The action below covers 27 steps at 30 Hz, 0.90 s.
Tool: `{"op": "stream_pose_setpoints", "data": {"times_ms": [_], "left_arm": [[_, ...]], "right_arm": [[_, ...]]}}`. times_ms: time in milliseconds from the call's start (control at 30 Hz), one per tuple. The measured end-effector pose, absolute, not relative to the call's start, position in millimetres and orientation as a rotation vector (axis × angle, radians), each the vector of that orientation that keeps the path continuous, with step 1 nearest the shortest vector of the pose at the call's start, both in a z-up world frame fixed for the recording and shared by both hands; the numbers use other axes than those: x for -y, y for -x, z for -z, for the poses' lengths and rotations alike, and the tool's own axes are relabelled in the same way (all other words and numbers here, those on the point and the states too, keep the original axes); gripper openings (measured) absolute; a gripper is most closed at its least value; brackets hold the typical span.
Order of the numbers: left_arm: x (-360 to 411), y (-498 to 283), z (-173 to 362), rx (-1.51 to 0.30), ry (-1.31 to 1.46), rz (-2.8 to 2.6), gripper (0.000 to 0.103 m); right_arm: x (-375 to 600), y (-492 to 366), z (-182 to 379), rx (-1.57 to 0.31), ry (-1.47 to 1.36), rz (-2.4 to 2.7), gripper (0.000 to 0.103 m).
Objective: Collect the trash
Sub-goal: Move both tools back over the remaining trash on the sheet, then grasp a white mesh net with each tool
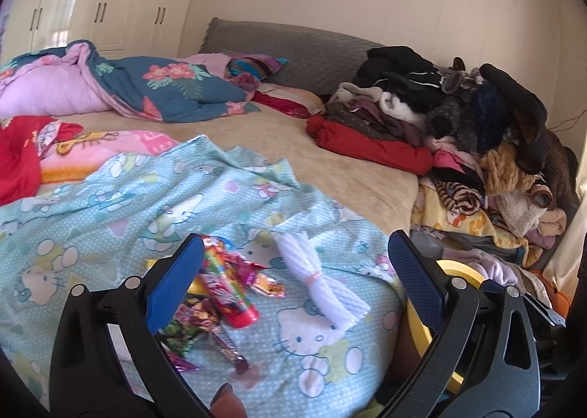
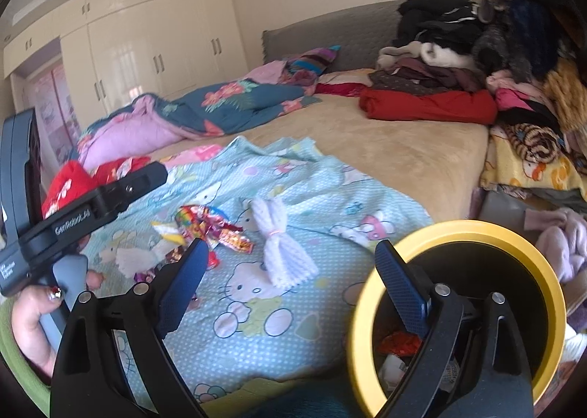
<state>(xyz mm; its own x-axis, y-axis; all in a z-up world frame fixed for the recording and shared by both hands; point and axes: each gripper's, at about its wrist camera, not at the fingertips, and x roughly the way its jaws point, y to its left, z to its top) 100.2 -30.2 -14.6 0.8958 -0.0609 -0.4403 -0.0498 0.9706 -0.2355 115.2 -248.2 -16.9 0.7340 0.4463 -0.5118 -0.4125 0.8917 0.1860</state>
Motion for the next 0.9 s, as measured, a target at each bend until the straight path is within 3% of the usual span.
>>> {"op": "stream_pose_setpoints", "data": {"times_ms": [733,900], "left_arm": [[-71,-91,58,-0.574,0.337,-0.144,0.092],[-85,-91,76,-0.627,0.394,-0.130,0.092]], "right_arm": [[160,-202,78,-0.838,0.131,-0.493,0.090],[149,-226,99,-0.925,0.164,-0.458,0.081]]}}
